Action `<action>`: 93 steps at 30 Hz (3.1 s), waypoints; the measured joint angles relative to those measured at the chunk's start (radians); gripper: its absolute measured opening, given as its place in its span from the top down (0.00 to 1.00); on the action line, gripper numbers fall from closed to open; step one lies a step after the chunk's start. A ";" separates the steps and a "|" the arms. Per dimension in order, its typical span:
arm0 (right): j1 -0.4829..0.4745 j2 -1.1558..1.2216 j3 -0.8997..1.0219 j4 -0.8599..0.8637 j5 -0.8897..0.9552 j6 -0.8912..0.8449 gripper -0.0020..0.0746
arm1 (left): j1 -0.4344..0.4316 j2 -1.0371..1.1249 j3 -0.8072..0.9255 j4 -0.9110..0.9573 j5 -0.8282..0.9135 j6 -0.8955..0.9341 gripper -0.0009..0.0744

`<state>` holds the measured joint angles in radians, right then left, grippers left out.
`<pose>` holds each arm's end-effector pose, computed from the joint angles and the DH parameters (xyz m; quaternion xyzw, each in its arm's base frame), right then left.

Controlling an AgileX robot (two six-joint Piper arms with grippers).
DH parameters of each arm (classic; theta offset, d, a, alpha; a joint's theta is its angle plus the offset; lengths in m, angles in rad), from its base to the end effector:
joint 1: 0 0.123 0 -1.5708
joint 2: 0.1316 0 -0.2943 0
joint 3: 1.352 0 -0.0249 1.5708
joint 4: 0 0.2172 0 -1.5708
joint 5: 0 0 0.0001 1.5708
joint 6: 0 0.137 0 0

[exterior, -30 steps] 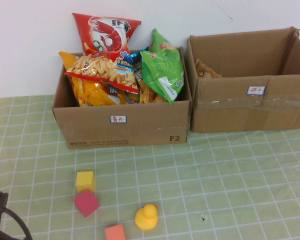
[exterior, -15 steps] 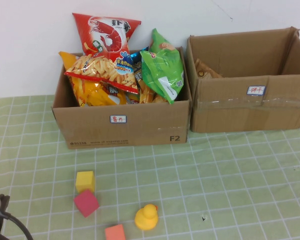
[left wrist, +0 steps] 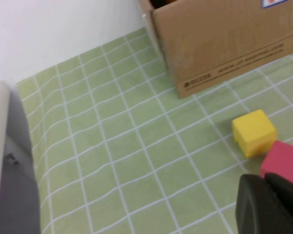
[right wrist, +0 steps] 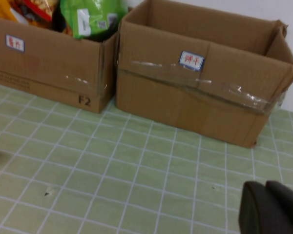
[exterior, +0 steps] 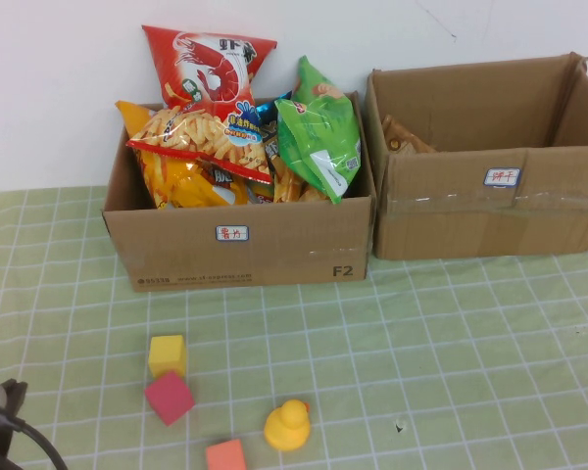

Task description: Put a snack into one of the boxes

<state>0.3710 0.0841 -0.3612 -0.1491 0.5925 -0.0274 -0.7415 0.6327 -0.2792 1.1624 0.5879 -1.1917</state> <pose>0.0411 0.0038 0.2563 -0.1766 0.7609 0.0361 0.6233 0.1250 -0.0199 0.2344 0.1382 0.8346 0.0118 0.5330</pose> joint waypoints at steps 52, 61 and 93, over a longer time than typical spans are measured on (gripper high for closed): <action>0.000 0.000 0.027 0.133 0.059 0.000 0.98 | 0.507 -0.649 0.000 0.093 0.396 0.152 0.99; 0.000 -0.002 0.027 0.133 0.060 0.000 0.98 | 0.649 -0.649 0.000 0.088 0.565 0.147 0.99; 0.000 -0.002 0.027 0.133 0.060 0.000 0.98 | 0.706 -0.649 0.299 -1.054 -0.436 0.848 0.99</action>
<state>0.3710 0.0825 -0.3338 -0.0162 0.6529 -0.0279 -0.0350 -0.0165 0.0202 0.1083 0.1521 -0.3438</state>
